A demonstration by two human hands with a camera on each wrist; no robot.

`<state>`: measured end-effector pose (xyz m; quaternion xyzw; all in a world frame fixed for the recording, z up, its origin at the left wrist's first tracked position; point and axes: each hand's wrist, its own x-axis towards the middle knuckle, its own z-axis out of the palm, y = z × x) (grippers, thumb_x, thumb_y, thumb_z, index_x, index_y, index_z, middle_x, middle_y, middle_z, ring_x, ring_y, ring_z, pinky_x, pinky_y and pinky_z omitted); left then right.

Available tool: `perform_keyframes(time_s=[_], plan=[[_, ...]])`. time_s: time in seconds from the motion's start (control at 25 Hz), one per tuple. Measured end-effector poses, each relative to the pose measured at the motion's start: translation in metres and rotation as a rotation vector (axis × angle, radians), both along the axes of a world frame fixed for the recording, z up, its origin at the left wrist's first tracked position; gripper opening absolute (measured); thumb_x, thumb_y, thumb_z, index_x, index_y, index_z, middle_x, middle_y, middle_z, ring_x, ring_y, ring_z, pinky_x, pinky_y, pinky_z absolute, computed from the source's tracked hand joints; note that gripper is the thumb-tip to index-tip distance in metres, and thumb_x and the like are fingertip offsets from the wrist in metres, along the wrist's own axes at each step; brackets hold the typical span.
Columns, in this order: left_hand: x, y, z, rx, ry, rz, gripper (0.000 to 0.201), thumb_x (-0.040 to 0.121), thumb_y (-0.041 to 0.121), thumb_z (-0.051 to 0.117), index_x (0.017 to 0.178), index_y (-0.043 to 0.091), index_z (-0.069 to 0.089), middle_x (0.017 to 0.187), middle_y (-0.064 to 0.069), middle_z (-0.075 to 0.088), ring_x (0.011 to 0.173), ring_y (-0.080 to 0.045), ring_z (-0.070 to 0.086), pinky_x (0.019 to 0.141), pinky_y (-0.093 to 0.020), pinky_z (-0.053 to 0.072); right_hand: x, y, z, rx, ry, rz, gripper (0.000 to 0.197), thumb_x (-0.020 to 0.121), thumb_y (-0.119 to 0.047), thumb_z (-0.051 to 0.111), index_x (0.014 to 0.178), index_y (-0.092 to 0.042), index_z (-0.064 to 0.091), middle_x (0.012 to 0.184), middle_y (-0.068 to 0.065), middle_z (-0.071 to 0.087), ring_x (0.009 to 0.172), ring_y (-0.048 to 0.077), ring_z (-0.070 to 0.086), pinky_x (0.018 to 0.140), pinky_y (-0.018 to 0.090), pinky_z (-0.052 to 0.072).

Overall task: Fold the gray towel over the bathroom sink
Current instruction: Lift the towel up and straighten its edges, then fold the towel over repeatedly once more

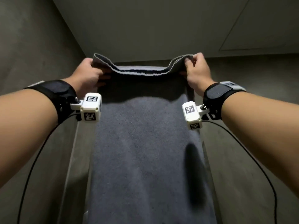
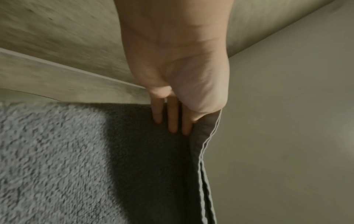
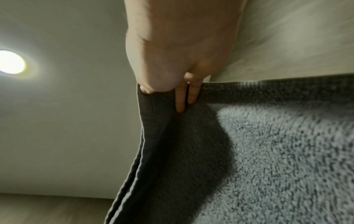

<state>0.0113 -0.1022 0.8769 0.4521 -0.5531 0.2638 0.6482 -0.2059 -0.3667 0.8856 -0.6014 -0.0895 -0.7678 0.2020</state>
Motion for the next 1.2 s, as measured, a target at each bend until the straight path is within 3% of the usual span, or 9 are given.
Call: perform_keyframes(time_s=[0.16, 0.32, 0.48, 0.56, 0.68, 0.84, 0.96, 1.04, 1.2], plan=[[-0.005, 0.004, 0.004, -0.006, -0.018, 0.048, 0.013, 0.099, 0.013, 0.057, 0.101, 0.017, 0.069, 0.098, -0.004, 0.074, 0.087, -0.019, 0.071, 0.08, -0.042, 0.058, -0.007, 0.008, 0.0, -0.018, 0.006, 0.019, 0.016, 0.098, -0.031, 0.055, 0.085, -0.03, 0.046, 0.099, 0.003, 0.064, 0.096, 0.022, 0.067, 0.082, 0.043, 0.061], [0.022, -0.022, -0.086, 0.096, 0.202, 0.063, 0.02, 0.107, 0.03, 0.041, 0.097, 0.018, 0.053, 0.091, -0.007, 0.075, 0.079, -0.022, 0.071, 0.076, -0.045, 0.058, 0.01, -0.009, -0.097, 0.17, 0.126, 0.189, 0.014, 0.101, -0.025, 0.055, 0.088, -0.024, 0.049, 0.106, 0.01, 0.065, 0.098, 0.033, 0.07, 0.07, 0.036, 0.061], [0.063, -0.029, -0.269, 0.309, 0.455, 0.082, 0.027, 0.104, 0.035, 0.049, 0.082, 0.02, 0.05, 0.061, -0.003, 0.071, 0.047, -0.016, 0.062, 0.05, -0.028, 0.054, 0.019, -0.023, -0.277, 0.416, 0.398, 0.347, 0.018, 0.103, -0.023, 0.052, 0.086, -0.023, 0.046, 0.092, 0.007, 0.065, 0.073, 0.029, 0.075, 0.055, 0.031, 0.058], [0.078, -0.025, -0.376, 0.392, 0.494, 0.176, 0.033, 0.098, 0.036, 0.059, 0.071, 0.019, 0.054, 0.05, 0.003, 0.058, 0.043, -0.014, 0.046, 0.045, -0.021, 0.039, 0.016, -0.024, -0.38, 0.545, 0.539, 0.404, 0.019, 0.104, -0.022, 0.051, 0.086, -0.023, 0.046, 0.084, 0.004, 0.066, 0.067, 0.025, 0.075, 0.056, 0.03, 0.058], [0.082, -0.01, -0.526, 0.525, 0.546, 0.249, 0.035, 0.085, 0.046, 0.065, 0.069, 0.016, 0.062, 0.057, 0.011, 0.054, 0.057, -0.008, 0.044, 0.058, -0.028, 0.036, 0.0, -0.017, -0.521, 0.744, 0.697, 0.437, 0.017, 0.103, -0.02, 0.051, 0.087, -0.021, 0.047, 0.078, 0.006, 0.068, 0.063, 0.022, 0.074, 0.052, 0.025, 0.057], [0.061, 0.01, -0.667, 0.652, 0.748, 0.089, 0.037, 0.082, 0.051, 0.063, 0.077, 0.014, 0.062, 0.065, 0.01, 0.054, 0.064, -0.006, 0.048, 0.064, -0.034, 0.036, -0.025, -0.004, -0.66, 0.906, 0.834, 0.327, 0.013, 0.101, -0.019, 0.056, 0.089, -0.014, 0.053, 0.063, -0.001, 0.057, 0.051, 0.011, 0.057, 0.045, 0.019, 0.046], [0.036, 0.016, -0.721, 0.676, 0.812, 0.01, 0.024, 0.098, 0.033, 0.058, 0.078, 0.023, 0.068, 0.07, 0.012, 0.063, 0.069, -0.001, 0.056, 0.066, -0.025, 0.045, -0.038, 0.009, -0.719, 0.978, 0.846, 0.261, 0.017, 0.1, -0.02, 0.058, 0.094, -0.003, 0.059, 0.065, -0.006, 0.063, 0.062, 0.009, 0.057, 0.05, 0.017, 0.047], [0.026, 0.018, -0.738, 0.681, 0.813, 0.021, 0.025, 0.102, 0.025, 0.054, 0.082, 0.023, 0.069, 0.073, 0.011, 0.068, 0.071, 0.0, 0.06, 0.063, -0.015, 0.048, -0.04, 0.015, -0.736, 1.017, 0.837, 0.228, 0.014, 0.099, -0.022, 0.06, 0.096, -0.01, 0.064, 0.074, -0.006, 0.072, 0.071, 0.005, 0.064, 0.058, 0.015, 0.051], [0.023, 0.028, -0.743, 0.582, 0.915, -0.038, 0.023, 0.101, 0.014, 0.056, 0.12, 0.026, 0.062, 0.082, -0.002, 0.072, 0.082, -0.01, 0.065, 0.073, -0.019, 0.054, -0.036, 0.016, -0.739, 1.055, 0.829, 0.193, 0.011, 0.096, -0.027, 0.064, 0.103, -0.019, 0.068, 0.084, 0.001, 0.077, 0.084, 0.013, 0.072, 0.066, 0.019, 0.056]])
